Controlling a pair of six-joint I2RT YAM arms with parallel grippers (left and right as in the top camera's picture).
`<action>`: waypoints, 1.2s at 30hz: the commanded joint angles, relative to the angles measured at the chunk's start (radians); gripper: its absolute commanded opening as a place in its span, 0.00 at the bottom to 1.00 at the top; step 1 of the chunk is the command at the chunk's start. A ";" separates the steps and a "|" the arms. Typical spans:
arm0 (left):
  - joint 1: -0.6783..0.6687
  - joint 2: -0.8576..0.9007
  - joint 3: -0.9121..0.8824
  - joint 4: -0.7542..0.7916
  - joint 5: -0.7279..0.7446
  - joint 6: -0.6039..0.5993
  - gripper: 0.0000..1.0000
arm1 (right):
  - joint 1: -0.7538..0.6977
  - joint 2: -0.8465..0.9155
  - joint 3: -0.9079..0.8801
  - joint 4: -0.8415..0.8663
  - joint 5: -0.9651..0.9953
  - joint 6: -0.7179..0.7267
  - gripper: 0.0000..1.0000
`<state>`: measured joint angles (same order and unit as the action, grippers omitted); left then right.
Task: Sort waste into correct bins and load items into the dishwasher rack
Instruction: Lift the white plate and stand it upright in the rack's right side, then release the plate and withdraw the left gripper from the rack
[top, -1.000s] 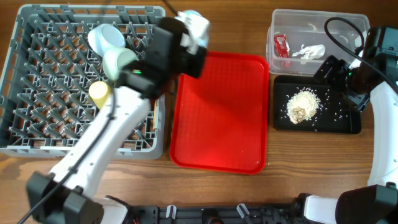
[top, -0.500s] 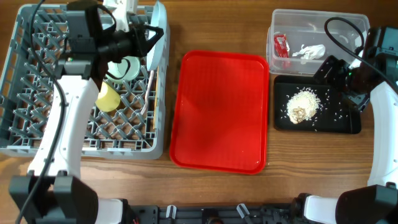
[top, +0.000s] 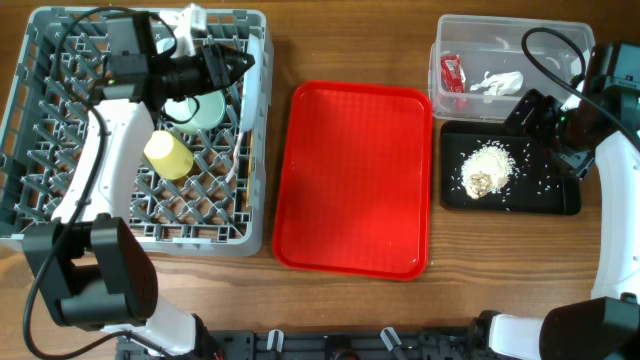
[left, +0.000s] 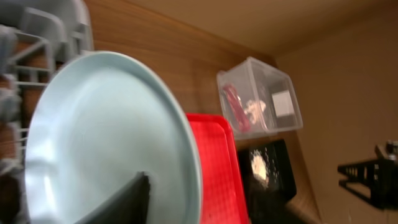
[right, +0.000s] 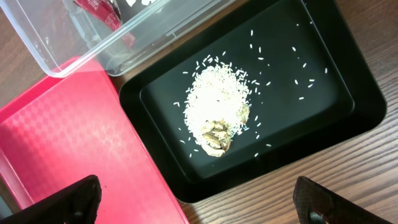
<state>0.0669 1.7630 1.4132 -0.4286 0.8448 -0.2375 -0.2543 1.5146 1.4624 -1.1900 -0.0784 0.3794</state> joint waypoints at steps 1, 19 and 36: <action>0.039 -0.012 0.016 0.010 -0.028 -0.006 1.00 | -0.001 0.000 0.005 0.000 -0.012 -0.019 1.00; 0.073 -0.151 0.016 -0.563 -0.724 -0.003 1.00 | 0.175 0.000 0.005 0.113 -0.362 -0.389 1.00; 0.028 -0.208 -0.031 -0.761 -0.671 0.077 1.00 | 0.260 -0.102 -0.066 0.126 -0.093 -0.301 1.00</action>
<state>0.1291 1.6100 1.4200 -1.1931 0.1436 -0.2188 0.0051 1.5032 1.4471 -1.1091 -0.1989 0.0708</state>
